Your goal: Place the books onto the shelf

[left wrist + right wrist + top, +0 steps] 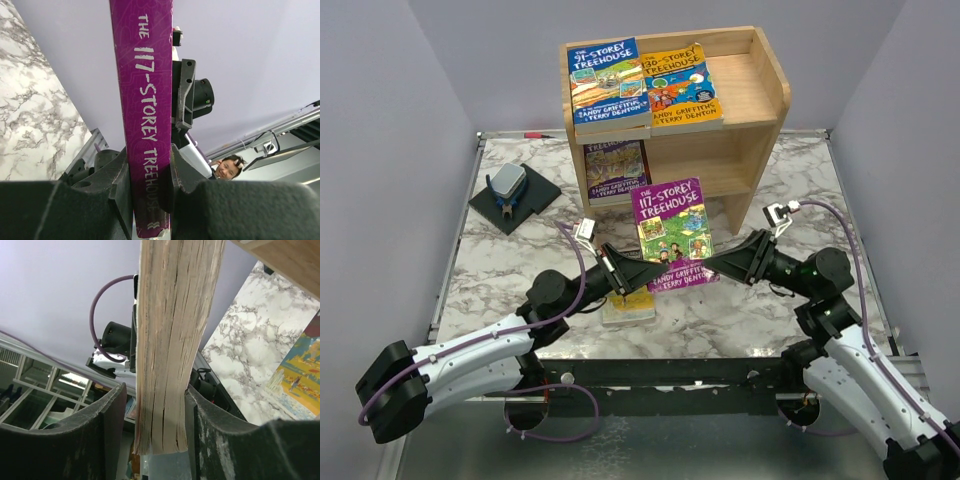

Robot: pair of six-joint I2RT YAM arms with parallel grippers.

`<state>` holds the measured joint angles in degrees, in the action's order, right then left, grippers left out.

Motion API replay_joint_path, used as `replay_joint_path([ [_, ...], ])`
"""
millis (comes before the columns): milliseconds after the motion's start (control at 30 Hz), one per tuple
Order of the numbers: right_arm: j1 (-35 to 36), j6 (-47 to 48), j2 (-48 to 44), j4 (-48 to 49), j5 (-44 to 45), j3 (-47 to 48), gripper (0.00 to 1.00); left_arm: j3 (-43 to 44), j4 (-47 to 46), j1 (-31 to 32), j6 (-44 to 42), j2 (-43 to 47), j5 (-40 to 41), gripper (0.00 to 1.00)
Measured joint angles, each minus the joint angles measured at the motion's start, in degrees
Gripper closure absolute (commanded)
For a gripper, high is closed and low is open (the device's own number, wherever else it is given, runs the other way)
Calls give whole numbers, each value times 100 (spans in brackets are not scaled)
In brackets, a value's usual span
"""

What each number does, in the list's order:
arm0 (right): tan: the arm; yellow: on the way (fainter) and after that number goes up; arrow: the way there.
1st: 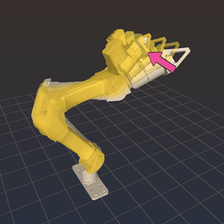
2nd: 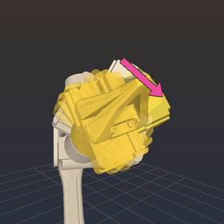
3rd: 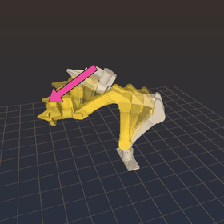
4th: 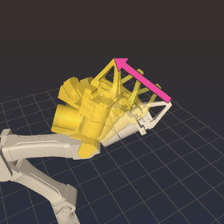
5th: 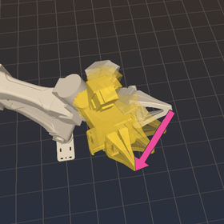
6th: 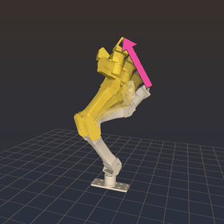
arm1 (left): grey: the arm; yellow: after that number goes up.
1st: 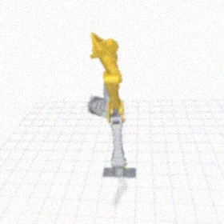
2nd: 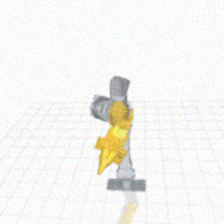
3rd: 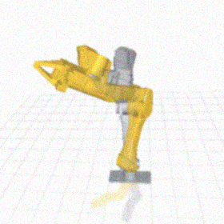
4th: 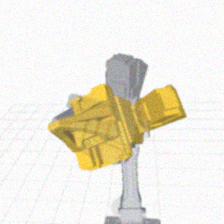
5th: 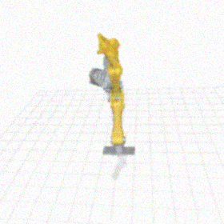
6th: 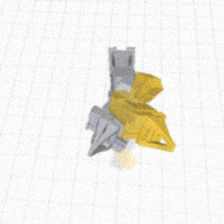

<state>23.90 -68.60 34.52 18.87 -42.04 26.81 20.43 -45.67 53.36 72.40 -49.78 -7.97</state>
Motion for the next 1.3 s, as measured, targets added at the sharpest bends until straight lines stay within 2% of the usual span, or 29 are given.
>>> replay_joint_path([
  [233,595,26,164,-11,389,0,65,0,-127,2,-92,-20,7,100],
  [300,695,70,173,-31,501,0,77,0,-166,7,-114,-33,7,100],
  [367,734,83,162,-57,581,0,98,0,-192,7,-136,-33,9,100],
  [467,765,162,107,-120,645,2,100,-7,-216,7,-149,-33,7,100],
  [533,791,201,57,-238,706,13,100,-33,-232,28,-162,-33,11,91],
  [733,852,560,-70,-1040,911,413,100,-74,-308,72,-175,-31,13,47],
  [833,866,951,-212,-1810,1067,822,100,-129,-192,39,-313,42,122,33],
  [933,866,1408,-374,-2673,1355,1349,100,-151,103,17,-435,192,205,23],
  [1033,861,1829,-448,-3338,1615,1867,100,-133,636,11,-673,492,249,2],
  [1133,861,2247,-444,-3930,1864,2455,100,35,1373,11,-1060,789,330,1],
  [1300,861,2800,-372,-4572,2280,3390,100,844,3158,9,-1878,1390,623,1],
])
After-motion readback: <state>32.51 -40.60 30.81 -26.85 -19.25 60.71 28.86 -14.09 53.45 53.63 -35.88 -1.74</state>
